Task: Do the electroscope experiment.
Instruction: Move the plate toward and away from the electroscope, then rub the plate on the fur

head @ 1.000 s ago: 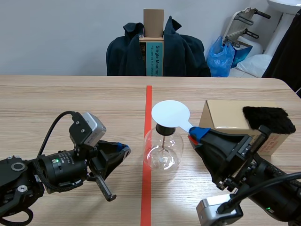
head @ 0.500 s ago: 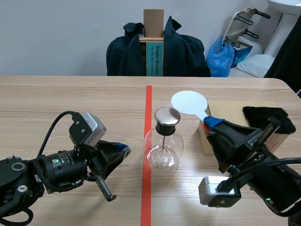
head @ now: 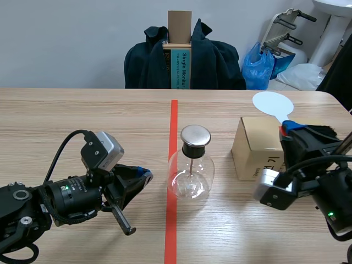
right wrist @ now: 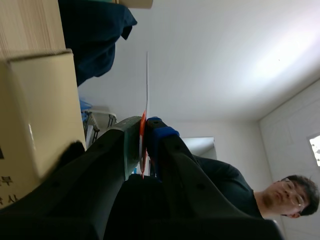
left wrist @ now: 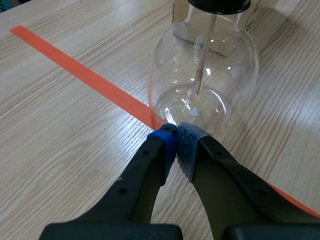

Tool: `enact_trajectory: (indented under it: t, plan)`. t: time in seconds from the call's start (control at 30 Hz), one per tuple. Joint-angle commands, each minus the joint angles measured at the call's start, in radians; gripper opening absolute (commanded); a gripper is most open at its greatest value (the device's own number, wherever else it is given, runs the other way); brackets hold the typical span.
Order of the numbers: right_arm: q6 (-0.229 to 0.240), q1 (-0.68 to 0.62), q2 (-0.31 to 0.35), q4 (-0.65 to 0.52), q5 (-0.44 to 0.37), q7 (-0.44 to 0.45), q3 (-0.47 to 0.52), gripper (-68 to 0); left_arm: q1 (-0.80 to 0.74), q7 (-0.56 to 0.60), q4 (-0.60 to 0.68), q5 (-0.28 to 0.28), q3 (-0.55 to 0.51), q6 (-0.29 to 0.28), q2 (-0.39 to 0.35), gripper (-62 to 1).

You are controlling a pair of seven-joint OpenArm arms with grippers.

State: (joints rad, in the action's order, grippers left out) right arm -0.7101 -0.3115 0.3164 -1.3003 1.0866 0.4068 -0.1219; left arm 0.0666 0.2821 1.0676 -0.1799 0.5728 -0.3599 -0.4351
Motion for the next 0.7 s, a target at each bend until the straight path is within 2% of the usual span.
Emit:
enact_trajectory:
  t: [0.0, 0.37, 0.67]
  plan:
    - [-0.008, -0.002, 0.026, -0.033, -0.029, -0.002, 0.027, -66.7, 0.006, 0.016, 0.024, -0.01, -0.011, -0.001, 0.003, -59.0]
    - [-0.008, -0.111, 0.14, -0.219, -0.231, -0.001, 0.129, -66.7, 0.006, 0.017, 0.024, -0.01, -0.011, -0.001, 0.003, -59.0]
    - [-0.008, -0.16, 0.149, -0.332, -0.304, 0.003, 0.251, -66.7, 0.006, 0.001, 0.024, -0.01, -0.012, -0.001, 0.002, -59.0]
